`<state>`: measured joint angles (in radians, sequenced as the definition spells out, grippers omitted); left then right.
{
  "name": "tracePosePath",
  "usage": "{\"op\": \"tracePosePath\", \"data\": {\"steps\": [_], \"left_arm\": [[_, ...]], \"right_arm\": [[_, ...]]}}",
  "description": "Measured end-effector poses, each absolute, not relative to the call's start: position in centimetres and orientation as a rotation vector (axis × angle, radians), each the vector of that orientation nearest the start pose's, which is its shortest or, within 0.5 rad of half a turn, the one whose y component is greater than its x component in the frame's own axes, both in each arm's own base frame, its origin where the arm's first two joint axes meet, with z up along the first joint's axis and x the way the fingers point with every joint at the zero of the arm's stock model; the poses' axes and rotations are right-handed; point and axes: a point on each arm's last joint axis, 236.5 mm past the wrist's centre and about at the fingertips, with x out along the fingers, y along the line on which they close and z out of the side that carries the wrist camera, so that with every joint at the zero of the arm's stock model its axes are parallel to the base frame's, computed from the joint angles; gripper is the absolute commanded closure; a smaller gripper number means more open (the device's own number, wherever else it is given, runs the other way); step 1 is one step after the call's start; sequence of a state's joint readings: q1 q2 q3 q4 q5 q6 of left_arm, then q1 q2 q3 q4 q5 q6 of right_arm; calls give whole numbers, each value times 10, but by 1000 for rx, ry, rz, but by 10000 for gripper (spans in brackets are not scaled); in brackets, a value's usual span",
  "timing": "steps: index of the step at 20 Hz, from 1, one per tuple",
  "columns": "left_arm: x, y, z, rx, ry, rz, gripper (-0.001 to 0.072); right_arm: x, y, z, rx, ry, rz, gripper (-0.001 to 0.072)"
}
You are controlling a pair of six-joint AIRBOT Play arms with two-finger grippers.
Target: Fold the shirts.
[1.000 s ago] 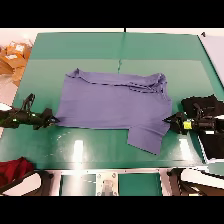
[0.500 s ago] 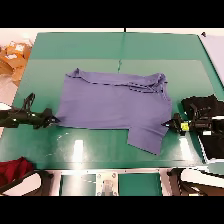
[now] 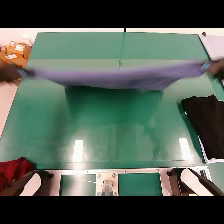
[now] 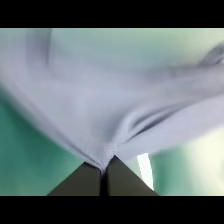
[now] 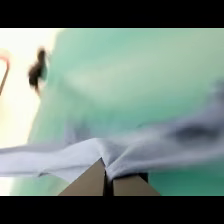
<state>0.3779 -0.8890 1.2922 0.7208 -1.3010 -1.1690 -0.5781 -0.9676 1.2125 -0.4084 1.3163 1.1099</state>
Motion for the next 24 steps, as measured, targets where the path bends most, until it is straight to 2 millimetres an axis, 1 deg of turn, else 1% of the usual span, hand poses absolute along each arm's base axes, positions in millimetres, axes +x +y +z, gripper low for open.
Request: {"op": "tracePosePath", "data": {"steps": [1,2,3,4,5,6,7,8,9,10,11,12,13,14,15,16,17,19,20,22,24], "left_arm": [[335,-54,315,-262,475,-452,685],[314,-64,374,-187,321,-459,685],[290,-74,423,-121,187,-462,685],[263,-85,466,-60,68,-462,685],[233,-97,503,-2,-43,-463,685],[206,-108,529,47,-125,-464,685],[182,-117,549,89,-193,-463,685],[166,-120,563,117,-239,-444,685],[160,-116,568,135,-254,-408,685],[161,-108,569,137,-251,-364,684],[168,-98,566,126,-233,-328,685],[183,-86,558,104,-195,-296,685],[203,-75,545,75,-142,-278,685],[228,-64,525,38,-67,-276,685],[254,-57,502,-4,12,-293,685],[283,-53,472,-55,107,-327,685],[309,-49,441,-103,196,-366,685],[359,-45,367,-203,388,-442,684],[378,-47,333,-243,464,-481,684],[415,-55,256,-297,605,-542,685],[451,-65,187,-349,700,-563,685]], "right_arm": [[356,21,311,546,424,493,695],[338,33,363,466,311,499,695],[320,42,408,397,202,491,695],[297,54,452,327,86,483,695],[274,65,488,272,-13,477,695],[250,77,519,222,-107,468,695],[228,87,543,179,-180,456,695],[211,94,559,150,-235,444,695],[198,99,570,132,-274,435,695],[193,98,576,122,-292,413,695],[194,94,576,125,-293,390,695],[198,89,574,136,-284,377,695],[207,83,566,160,-260,371,695],[220,76,553,190,-216,368,695],[241,65,531,232,-146,365,695],[263,55,505,279,-72,365,695],[287,46,474,334,6,373,695],[336,34,404,437,151,382,695],[362,30,360,490,228,379,694],[410,27,274,571,364,351,695],[449,29,193,617,486,309,695]]}}
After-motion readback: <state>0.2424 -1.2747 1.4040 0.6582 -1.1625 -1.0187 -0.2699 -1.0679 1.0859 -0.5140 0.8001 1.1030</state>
